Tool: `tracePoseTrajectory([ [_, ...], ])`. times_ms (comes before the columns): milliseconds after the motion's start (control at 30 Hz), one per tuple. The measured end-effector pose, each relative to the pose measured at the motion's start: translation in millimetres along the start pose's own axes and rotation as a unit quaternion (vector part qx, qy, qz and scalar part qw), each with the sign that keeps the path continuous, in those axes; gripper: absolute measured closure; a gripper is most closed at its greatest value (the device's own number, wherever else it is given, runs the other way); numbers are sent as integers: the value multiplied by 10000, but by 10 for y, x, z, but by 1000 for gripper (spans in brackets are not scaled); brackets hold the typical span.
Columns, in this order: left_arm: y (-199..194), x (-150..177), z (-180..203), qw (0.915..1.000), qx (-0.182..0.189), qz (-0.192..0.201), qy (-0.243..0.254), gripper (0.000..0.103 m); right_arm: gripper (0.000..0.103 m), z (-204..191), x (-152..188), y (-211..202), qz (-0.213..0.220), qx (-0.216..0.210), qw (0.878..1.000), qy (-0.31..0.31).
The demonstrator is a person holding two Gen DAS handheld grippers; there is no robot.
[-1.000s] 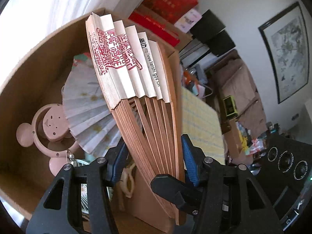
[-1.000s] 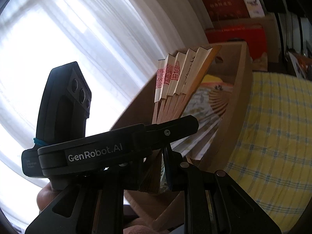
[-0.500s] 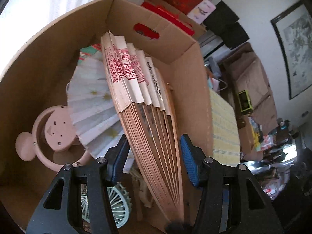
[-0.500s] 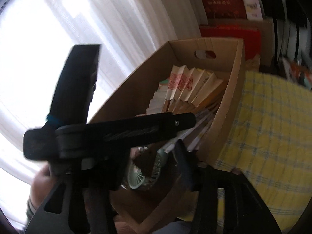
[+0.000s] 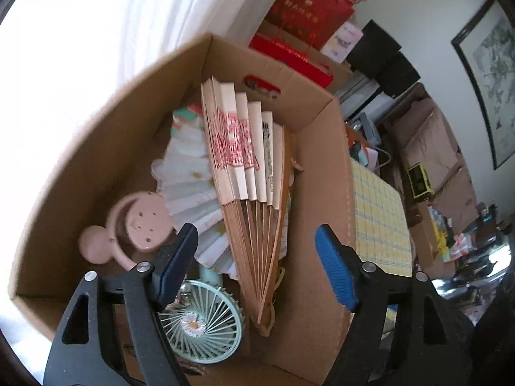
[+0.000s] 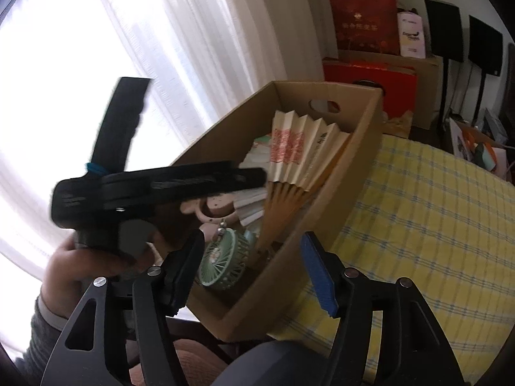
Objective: Organize objects
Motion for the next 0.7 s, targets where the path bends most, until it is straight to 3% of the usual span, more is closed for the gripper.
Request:
tracePoseTrajectory([
  [300,-289,130,173,9971,-462,165,590,25,32,386,68,-237,195,558,9982,139],
  [700,-384,347,720,9921,-387,185,1177,24,19,910,119,-579,460,1080,9920,472],
])
Point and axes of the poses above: each gripper's, at about its wrist camera, not at the fingertips, and y roughly the way its jaws point, z to its right, x to its underside, the point moved 10 cm from there along y, roughly the way its jaws point, and after that the axes turned 10 degrees about x, right-handed, at the moved point
